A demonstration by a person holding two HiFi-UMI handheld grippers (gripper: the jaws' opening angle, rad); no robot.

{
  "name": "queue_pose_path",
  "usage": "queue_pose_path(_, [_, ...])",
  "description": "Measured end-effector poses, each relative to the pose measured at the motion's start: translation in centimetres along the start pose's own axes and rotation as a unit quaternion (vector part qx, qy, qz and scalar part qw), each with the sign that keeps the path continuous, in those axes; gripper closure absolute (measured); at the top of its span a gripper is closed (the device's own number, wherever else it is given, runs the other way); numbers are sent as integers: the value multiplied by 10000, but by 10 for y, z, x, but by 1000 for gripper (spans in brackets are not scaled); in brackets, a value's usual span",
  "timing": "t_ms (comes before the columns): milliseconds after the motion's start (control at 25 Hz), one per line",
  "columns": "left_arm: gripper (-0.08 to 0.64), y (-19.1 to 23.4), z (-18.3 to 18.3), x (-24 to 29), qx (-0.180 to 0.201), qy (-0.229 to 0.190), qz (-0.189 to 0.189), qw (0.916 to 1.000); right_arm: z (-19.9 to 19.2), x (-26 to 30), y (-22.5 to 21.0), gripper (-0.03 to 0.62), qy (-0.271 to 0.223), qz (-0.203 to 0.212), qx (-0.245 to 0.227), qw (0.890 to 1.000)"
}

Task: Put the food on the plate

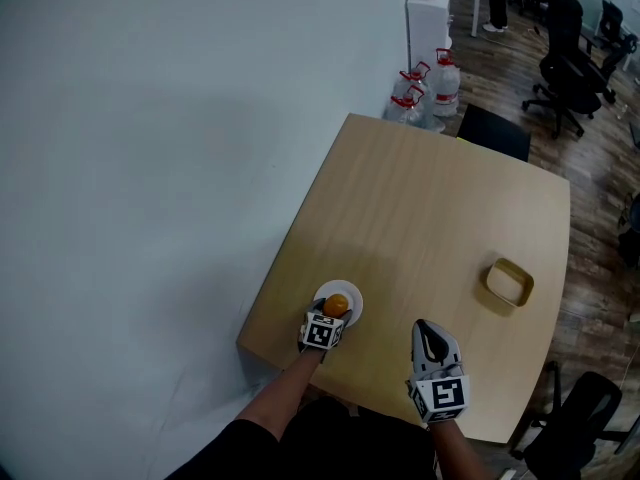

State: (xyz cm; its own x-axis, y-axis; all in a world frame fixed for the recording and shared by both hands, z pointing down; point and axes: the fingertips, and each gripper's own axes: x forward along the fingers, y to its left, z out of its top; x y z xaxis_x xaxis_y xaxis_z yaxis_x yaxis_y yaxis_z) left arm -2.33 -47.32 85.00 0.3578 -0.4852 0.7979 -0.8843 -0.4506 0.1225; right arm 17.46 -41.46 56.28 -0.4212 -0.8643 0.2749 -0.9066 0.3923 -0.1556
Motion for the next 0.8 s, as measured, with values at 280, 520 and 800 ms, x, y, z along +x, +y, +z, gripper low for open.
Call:
queue_pose_path(280, [230,2,0,5,153,37,-88,9998,1,0,11,532,-144,387,75,9991])
queue_pose_path(520, [215,8,4,-4,207,-149,-17,9997,7,0,17,531,-95,439,-25,9990])
queue_pose_path(800, [212,3,13,-35,220,-525,-186,9982,11,-8,47,531,-252,578,-61,9980])
